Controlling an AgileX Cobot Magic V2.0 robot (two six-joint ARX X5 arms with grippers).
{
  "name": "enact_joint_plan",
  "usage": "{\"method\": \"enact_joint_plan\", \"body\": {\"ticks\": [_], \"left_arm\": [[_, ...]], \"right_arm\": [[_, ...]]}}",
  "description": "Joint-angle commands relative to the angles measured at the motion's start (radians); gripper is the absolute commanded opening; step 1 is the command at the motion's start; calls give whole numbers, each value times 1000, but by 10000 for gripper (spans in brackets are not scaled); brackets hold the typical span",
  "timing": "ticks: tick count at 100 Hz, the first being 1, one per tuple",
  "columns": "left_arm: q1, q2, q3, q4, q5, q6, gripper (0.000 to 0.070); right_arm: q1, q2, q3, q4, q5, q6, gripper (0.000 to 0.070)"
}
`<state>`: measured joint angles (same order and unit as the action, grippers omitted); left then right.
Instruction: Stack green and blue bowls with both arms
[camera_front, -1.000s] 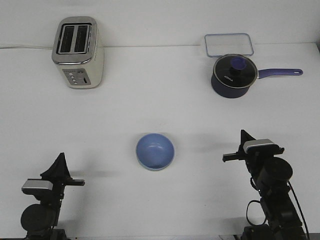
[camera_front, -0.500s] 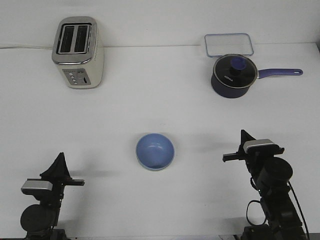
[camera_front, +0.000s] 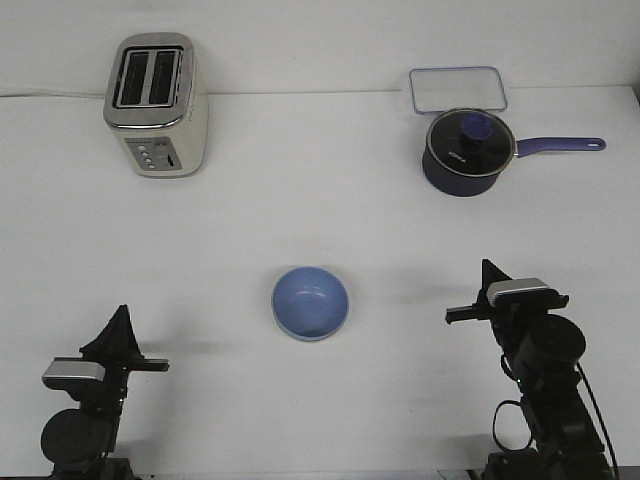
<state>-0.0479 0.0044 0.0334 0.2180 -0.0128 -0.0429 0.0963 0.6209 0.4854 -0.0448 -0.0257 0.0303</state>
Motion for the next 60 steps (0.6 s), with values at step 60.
{"method": "enact_joint_plan", "body": {"ticks": [60], "left_arm": [[2,-1,-19,12,-3,5,12]], "right_arm": [[-40,-518,-325,60,1,6,0]]}}
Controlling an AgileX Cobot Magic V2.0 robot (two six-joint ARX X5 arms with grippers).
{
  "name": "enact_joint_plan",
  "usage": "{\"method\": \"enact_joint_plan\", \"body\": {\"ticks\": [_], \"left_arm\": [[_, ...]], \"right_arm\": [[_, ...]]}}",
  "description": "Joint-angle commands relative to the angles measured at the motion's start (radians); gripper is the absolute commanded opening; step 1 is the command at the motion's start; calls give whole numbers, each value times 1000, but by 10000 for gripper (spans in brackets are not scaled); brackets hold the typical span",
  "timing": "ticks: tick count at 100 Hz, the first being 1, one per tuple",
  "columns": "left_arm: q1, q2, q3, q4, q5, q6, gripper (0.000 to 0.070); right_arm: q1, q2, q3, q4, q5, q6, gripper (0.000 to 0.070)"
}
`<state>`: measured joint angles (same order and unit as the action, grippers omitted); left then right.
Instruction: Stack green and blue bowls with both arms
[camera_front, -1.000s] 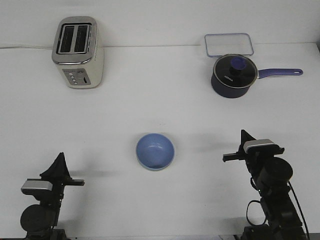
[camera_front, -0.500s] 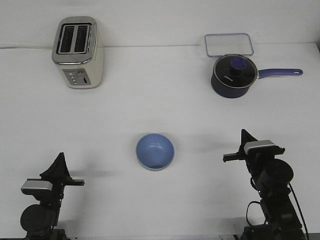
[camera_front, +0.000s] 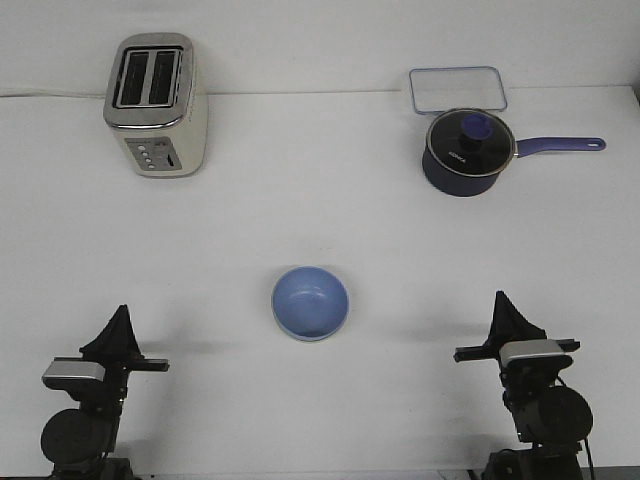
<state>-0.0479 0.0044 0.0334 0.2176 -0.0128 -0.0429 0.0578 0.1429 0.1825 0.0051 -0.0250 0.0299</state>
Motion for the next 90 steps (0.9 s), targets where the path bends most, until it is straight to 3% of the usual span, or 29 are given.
{"method": "enact_joint_plan", "body": {"ticks": [1,29,42,90], "left_arm": [[2,-1,-19,12,-3,5,12],[2,-1,-19,13,-3,5,12],[2,-1,-19,11,-3,5,12],[2,-1,-19,11,-3,5,12]], "right_arm": [[-1,-44,-25,10,0,6,0],[-21,-142,-124,38,0,7,0],[-21,-142,-170,129,0,7,0],[-21,-142,-170,126,0,6,0]]}}
